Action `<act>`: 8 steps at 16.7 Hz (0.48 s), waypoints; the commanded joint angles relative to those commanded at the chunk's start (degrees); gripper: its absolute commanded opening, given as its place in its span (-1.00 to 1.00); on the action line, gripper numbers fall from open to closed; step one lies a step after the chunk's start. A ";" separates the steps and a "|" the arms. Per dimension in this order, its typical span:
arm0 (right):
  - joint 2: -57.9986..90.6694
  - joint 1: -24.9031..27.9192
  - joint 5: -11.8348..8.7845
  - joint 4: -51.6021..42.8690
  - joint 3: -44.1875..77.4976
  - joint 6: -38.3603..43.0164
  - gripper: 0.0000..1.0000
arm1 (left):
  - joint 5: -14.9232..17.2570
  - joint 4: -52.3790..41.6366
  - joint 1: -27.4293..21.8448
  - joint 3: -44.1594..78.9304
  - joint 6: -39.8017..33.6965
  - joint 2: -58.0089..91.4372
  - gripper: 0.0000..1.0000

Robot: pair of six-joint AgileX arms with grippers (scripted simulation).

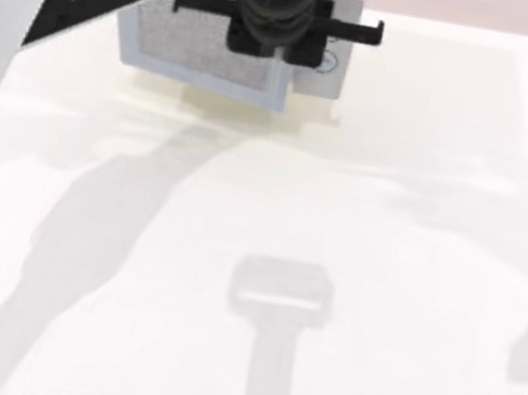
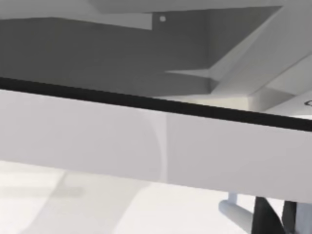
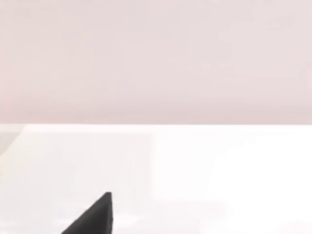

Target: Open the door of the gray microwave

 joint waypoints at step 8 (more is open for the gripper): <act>0.00 0.00 0.00 0.00 0.00 0.00 1.00 | 0.69 1.27 -0.02 -2.29 1.26 -1.42 -1.00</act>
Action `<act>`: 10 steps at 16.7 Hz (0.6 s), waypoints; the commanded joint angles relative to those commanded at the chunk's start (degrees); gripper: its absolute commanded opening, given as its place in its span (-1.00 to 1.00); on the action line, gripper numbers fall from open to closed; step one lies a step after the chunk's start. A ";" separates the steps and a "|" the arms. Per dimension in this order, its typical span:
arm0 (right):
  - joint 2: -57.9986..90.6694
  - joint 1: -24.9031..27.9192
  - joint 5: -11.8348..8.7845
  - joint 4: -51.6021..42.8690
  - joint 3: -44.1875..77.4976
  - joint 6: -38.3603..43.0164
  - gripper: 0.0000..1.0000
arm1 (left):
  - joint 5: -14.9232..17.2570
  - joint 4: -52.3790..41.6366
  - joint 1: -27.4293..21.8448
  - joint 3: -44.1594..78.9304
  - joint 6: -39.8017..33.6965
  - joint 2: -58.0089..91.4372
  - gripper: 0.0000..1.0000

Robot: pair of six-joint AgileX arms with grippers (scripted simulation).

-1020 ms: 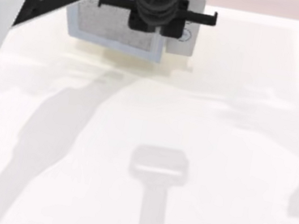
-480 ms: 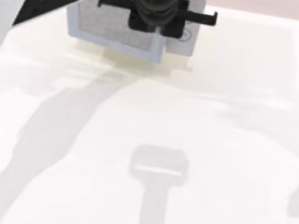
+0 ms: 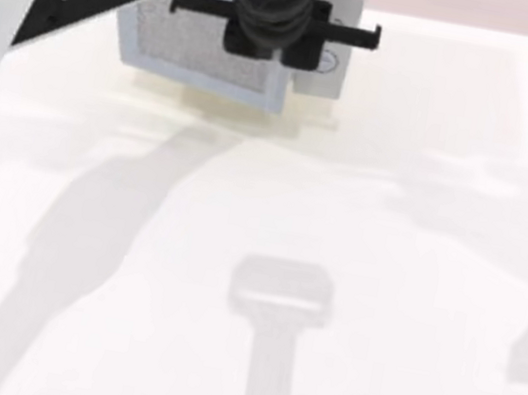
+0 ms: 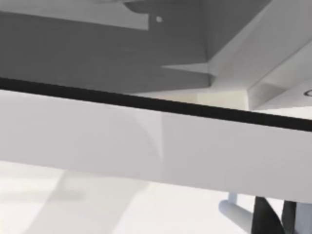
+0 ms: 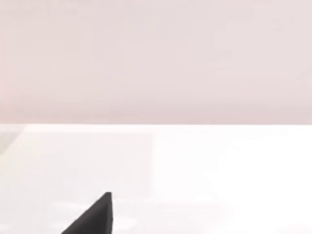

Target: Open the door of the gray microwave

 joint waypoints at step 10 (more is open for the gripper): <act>0.00 0.00 0.00 0.00 0.00 0.00 1.00 | 2.21 3.49 0.70 -7.04 4.51 -4.43 -1.00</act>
